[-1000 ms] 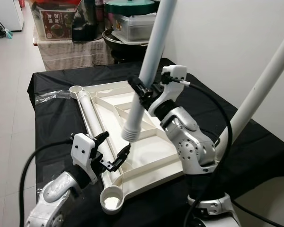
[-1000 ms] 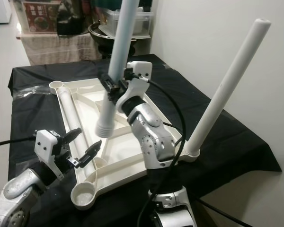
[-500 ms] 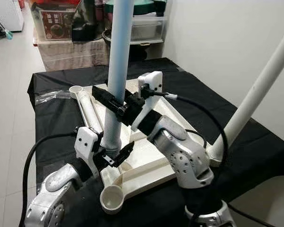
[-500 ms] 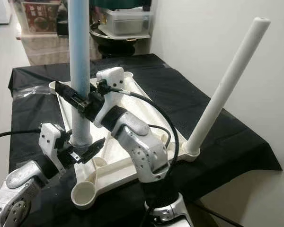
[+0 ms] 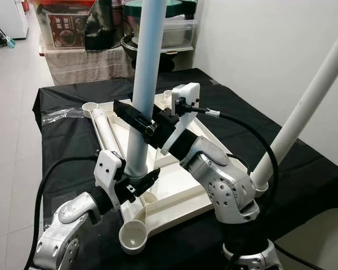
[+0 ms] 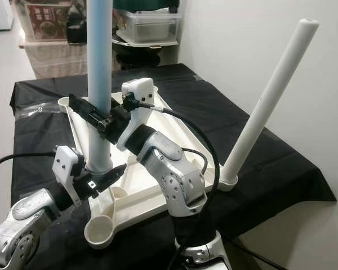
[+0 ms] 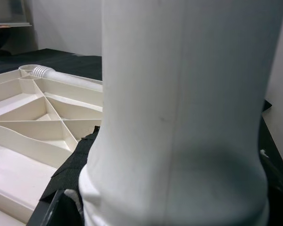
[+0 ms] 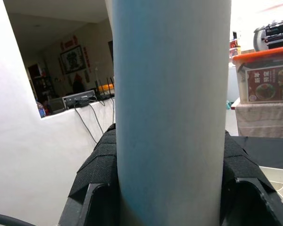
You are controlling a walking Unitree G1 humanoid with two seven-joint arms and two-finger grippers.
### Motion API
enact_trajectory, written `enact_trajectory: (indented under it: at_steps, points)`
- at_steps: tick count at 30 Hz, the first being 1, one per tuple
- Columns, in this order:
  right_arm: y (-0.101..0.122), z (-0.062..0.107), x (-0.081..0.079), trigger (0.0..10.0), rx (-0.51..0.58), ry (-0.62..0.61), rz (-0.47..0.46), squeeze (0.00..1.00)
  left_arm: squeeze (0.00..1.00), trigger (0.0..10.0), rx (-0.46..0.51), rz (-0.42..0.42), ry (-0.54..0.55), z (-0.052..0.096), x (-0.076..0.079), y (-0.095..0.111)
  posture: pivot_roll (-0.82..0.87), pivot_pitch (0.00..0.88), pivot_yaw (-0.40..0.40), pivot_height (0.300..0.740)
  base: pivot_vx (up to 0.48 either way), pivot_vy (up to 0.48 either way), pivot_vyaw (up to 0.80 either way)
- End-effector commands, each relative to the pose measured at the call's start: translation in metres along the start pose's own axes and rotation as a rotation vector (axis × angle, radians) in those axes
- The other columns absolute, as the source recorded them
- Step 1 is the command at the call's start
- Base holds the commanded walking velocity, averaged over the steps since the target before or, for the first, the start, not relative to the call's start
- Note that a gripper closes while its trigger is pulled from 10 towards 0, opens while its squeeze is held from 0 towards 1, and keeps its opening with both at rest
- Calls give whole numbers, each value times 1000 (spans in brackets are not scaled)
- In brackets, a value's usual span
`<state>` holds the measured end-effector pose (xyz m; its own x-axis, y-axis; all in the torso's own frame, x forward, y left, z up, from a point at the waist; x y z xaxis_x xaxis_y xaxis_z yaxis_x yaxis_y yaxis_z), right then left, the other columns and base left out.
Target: Building children table
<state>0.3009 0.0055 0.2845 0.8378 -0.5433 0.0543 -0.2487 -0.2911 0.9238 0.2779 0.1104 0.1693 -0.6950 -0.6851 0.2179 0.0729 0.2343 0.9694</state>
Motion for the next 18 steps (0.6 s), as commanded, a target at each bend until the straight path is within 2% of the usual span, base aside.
enact_trajectory:
  at_steps: [1, 5, 7, 8, 9, 10, 11, 18]
  points:
    - [3, -2, -13, 10000, 22, 61, -31, 0, 0, 0, -3, 3, -32, -2, 6, -3, 109, 0, -69, 740, 0, 0, 0]
    - [1, -1, -13, 10000, 11, 60, -40, 0, 0, 0, -24, -25, -36, -1, 6, -5, 108, 0, -68, 740, 0, 0, 0]
    - [0, 0, -12, 10000, -1, 58, -60, 0, 0, 0, -55, -68, -31, 0, 5, -9, 108, 0, -68, 740, 0, 0, 0]
    - [-2, 0, -10, 10000, -13, 51, -72, 0, 0, 8431, -73, -95, -20, 0, 3, -10, 108, 0, -68, 740, 0, 0, 0]
    - [-3, 1, -8, 10000, -23, 47, -81, 0, 0, 10000, -88, -116, -15, 1, 2, -12, 108, 0, -68, 740, 0, 0, 0]
    - [-3, 1, -8, 10000, -23, 47, -81, 0, 0, 10000, -88, -116, -15, 1, 2, -12, 108, 0, -68, 740, 0, 0, 0]
    - [-4, 1, -5, 10000, -33, 37, -88, 1000, 0, 10000, -99, -127, -12, 1, 0, -13, 111, 0, -72, 740, 0, 0, 0]
    - [-7, 2, -4, 10000, -57, 43, -96, 1000, 0, 10000, -110, -141, -8, 3, -1, -14, 110, 0, -72, 740, 0, 0, 0]
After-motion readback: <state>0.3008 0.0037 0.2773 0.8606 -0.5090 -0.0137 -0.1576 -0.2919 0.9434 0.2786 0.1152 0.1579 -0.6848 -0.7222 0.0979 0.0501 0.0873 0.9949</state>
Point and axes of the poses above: a point about 5 cm out from each wrist's last joint towards the gripper, its own z axis pointing back from the gripper into the wrist, its own y axis along the axis of the wrist's last joint, x = y × z, the point moved 3 cm from there along -z, pointing out of the wrist towards the gripper, and after that the axes turned 13 degrees about z, right-handed, at the moved point
